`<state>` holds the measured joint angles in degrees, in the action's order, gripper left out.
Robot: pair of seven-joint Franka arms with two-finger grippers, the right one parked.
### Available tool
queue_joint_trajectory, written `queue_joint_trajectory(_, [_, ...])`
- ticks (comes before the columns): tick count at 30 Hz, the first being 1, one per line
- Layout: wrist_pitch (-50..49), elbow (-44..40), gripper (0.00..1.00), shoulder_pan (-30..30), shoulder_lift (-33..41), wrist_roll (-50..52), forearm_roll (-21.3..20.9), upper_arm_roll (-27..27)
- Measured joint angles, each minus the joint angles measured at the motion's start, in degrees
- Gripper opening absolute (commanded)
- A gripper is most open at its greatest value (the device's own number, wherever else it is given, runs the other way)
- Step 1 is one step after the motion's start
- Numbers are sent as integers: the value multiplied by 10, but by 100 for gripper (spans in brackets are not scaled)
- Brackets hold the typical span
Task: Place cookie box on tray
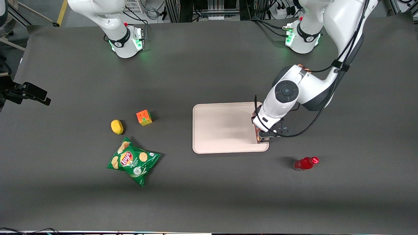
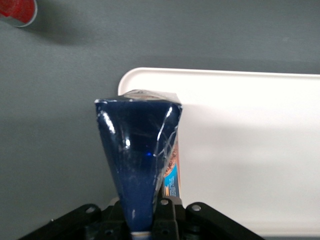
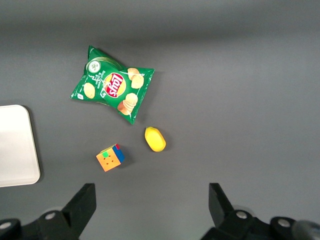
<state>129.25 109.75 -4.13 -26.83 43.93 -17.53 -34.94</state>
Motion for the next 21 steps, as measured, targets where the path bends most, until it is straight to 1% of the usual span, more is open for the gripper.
queue_joint_trajectory(3, [11,3,6,0,-10,1,-2,0])
queue_joint_trajectory(9, [21,10,7,0,-15,1,-4,0])
queue_joint_trajectory(12, [21,10,14,0,-16,2,-10,0])
queue_joint_trajectory(13, [21,10,23,0,-16,2,-11,0])
queue_joint_trajectory(14, [21,10,36,0,-16,2,-13,0])
queue_joint_trajectory(16, [21,10,51,0,-17,2,-14,0])
queue_joint_trajectory(17, [21,10,57,0,-17,2,-14,0])
queue_joint_trajectory(18, [21,10,60,0,-18,2,-15,0])
queue_joint_trajectory(19, [21,10,66,0,-18,2,-15,0])
queue_joint_trajectory(20, [21,11,79,0,-18,2,-15,0])
queue_joint_trajectory(21, [21,11,95,0,-19,2,-15,1])
